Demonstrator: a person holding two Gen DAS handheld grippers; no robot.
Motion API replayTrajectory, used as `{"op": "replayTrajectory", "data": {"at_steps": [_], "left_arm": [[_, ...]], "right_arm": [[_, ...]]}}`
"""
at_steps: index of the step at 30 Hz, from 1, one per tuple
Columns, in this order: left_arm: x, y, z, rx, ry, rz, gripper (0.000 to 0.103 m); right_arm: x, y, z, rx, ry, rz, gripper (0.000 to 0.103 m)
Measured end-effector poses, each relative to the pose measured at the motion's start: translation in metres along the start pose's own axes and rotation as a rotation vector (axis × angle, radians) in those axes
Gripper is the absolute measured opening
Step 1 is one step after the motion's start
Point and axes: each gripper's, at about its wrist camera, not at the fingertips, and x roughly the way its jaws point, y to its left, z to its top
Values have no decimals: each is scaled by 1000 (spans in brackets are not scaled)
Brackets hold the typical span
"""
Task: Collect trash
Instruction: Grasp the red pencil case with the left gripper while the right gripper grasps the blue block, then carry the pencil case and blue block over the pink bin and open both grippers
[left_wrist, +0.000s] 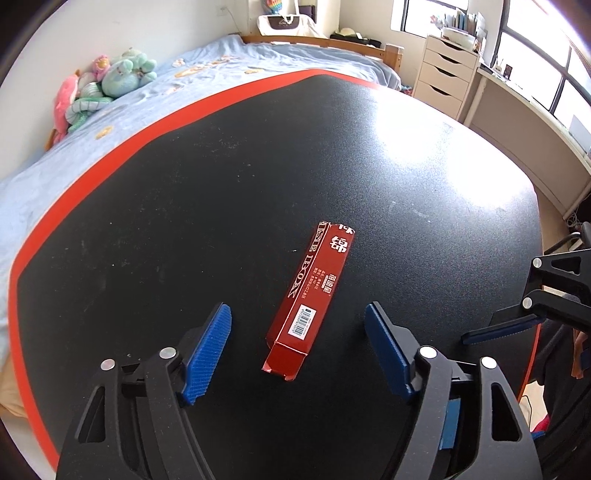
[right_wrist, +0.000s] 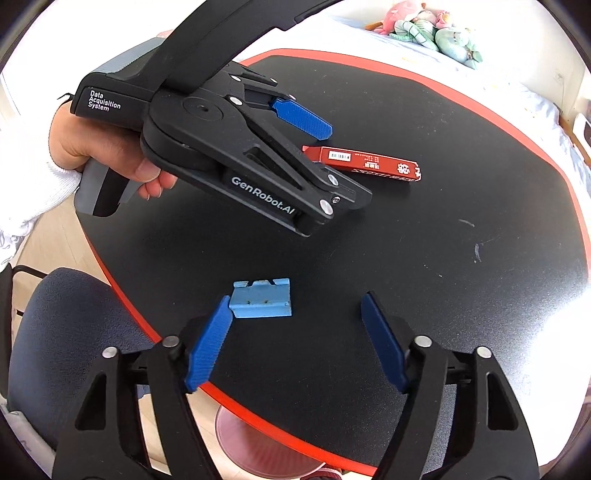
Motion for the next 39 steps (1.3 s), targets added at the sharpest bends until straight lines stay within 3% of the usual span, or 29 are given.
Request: {"op": "replayTrajectory", "data": {"at_steps": [4,6,7,19,39], "left_arm": [[-4,2,1,-16,4,18,37],[-4,6,2,-28,9,26,19],[-4,6,2,-34,11,29,16],[-28,2,-5,-123,1,28,15],[-130,-73,-34,-138,-94,23,15]], "right_arm": [[-3,0,1,-5,-10,-10,36],[-4,-1,-1,3,-11,-12,31],[-4,-2,-1,5,-12,-11,31],[-26,-6,-5,58,-45,-24,31],[-145,-2,-65,168,-170,-71,31]]}}
